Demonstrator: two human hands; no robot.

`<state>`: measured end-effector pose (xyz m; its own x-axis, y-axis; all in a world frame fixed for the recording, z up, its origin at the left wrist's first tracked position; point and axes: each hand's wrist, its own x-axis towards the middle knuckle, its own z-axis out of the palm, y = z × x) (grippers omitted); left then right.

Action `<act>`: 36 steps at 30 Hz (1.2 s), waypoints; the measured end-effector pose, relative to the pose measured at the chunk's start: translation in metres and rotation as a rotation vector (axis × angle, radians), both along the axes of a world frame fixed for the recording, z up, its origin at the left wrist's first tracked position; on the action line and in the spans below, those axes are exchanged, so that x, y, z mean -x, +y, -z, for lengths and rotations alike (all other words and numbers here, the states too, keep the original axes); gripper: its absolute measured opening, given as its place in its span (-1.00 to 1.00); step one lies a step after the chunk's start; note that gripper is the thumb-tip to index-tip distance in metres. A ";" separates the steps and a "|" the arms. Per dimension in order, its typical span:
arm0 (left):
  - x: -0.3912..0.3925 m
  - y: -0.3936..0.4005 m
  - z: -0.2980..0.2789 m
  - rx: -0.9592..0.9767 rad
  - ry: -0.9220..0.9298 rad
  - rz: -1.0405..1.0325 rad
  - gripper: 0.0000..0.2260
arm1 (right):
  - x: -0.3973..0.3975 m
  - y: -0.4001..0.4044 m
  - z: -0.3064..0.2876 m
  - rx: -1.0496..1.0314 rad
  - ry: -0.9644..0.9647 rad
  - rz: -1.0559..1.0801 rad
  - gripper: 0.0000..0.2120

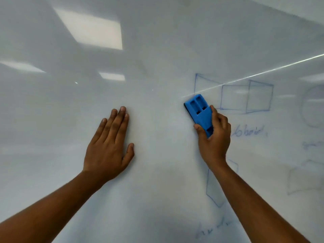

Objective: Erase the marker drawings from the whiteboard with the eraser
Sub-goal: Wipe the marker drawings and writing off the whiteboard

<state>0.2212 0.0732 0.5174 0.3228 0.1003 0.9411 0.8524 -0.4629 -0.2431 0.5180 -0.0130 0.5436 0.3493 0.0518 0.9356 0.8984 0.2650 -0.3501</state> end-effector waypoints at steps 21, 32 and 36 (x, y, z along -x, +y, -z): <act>-0.057 -0.006 -0.093 -0.039 -0.122 -0.059 -0.28 | -0.046 0.018 -0.055 -0.151 -0.689 -0.021 -0.36; -0.058 -0.007 -0.092 -0.039 -0.137 -0.056 -0.29 | -0.045 0.021 -0.108 -0.256 -0.493 0.045 -0.38; -0.056 -0.008 -0.091 -0.052 -0.126 -0.038 -0.30 | -0.058 0.021 -0.119 -0.217 -0.812 0.075 -0.38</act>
<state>0.2776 0.0653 0.6082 0.1987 0.0604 0.9782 0.8942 -0.4197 -0.1557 0.5759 0.0079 0.6625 -0.4412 -0.1549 0.8839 0.8667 0.1817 0.4645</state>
